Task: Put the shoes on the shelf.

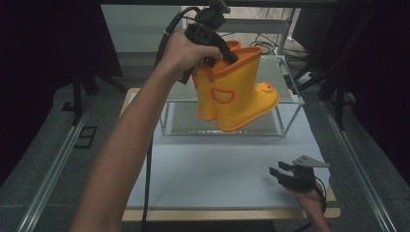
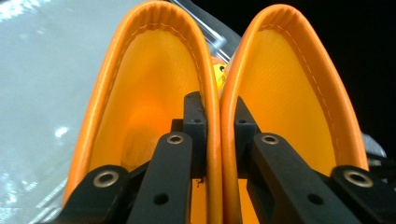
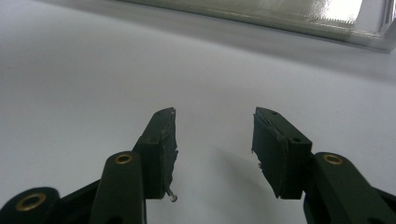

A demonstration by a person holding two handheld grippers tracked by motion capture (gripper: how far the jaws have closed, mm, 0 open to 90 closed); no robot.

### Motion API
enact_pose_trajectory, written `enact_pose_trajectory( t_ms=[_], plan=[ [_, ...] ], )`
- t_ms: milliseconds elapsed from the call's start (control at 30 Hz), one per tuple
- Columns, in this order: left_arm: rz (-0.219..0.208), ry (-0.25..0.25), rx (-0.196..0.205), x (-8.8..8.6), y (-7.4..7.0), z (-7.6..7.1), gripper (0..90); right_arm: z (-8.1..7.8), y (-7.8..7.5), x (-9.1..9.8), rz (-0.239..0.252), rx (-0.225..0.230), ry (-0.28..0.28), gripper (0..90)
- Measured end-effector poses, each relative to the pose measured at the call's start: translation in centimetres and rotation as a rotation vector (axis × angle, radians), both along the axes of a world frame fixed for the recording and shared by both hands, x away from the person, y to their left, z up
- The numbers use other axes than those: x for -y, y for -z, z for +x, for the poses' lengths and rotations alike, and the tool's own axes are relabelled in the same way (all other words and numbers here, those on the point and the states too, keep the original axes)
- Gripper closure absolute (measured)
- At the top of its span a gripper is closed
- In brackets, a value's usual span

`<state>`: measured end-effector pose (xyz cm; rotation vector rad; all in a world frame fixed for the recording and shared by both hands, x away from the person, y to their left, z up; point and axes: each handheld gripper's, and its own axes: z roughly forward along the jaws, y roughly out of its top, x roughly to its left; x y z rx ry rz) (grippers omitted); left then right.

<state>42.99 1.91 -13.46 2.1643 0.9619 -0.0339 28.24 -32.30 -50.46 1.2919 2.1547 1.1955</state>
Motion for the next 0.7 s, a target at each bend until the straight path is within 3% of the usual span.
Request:
enact_pose_trajectory(
  t_ms=[400,700],
  plan=[
    [0.0,-0.237,0.024,0.4,-0.4,4.6,81.5,0.1,0.1,0.3,0.016,0.005,0.003,49.0],
    [0.007,-0.351,0.024,-0.2,1.6,7.7,81.4,0.1,0.3,-0.4,0.008,-0.002,-0.018,48.9]
  ],
)
